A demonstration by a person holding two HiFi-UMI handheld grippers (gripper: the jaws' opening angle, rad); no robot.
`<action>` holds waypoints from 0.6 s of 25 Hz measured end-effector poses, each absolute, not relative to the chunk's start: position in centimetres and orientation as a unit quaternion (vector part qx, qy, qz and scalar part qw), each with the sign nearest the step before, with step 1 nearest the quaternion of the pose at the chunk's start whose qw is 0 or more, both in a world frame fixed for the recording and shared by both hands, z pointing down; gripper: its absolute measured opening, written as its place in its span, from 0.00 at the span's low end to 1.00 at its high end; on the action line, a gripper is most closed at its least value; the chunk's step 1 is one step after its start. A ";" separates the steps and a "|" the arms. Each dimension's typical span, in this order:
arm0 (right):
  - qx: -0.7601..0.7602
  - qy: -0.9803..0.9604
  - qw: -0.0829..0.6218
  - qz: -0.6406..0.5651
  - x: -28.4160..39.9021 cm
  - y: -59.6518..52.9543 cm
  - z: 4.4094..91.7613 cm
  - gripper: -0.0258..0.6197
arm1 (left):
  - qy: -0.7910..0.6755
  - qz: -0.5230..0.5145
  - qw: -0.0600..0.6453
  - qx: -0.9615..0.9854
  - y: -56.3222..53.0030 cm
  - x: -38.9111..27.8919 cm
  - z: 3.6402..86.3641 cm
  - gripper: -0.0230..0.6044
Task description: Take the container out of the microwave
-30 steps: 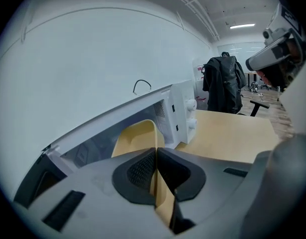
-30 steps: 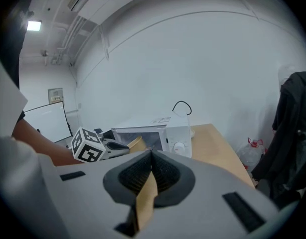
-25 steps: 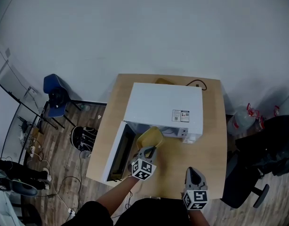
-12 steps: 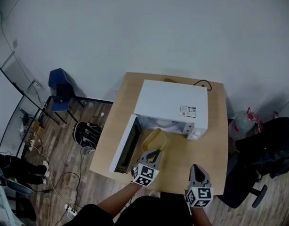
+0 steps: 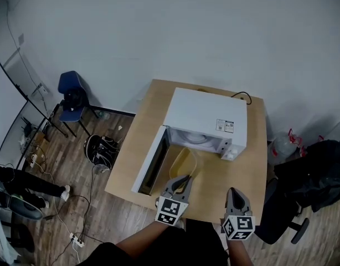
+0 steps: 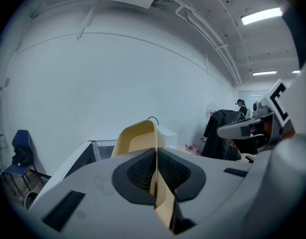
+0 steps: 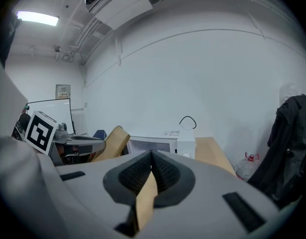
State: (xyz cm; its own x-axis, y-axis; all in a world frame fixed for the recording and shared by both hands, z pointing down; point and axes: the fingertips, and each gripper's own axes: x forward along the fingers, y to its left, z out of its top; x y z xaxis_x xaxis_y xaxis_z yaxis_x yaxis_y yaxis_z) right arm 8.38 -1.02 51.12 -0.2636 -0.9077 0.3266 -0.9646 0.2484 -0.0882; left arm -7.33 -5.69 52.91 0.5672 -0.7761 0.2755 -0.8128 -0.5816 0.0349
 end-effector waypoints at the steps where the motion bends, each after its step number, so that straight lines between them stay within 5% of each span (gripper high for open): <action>1: 0.597 -0.784 0.108 0.131 8.2 -1.0 50.9 0.13 | -0.452 0.113 0.087 0.880 -5.4 -7.5 52.7 0.07; 15: 0.584 -0.796 0.124 0.104 5.1 -0.2 49.8 0.13 | -0.468 0.075 0.085 0.876 -2.5 -9.4 50.0 0.07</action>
State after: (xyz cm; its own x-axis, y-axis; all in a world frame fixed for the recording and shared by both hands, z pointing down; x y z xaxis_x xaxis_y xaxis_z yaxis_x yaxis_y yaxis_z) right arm 5.10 -0.23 49.79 -0.2873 -0.9032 0.3189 -0.9548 0.2965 -0.0203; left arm -9.36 -2.55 49.95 0.5503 -0.8079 0.2109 -0.8334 -0.5472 0.0781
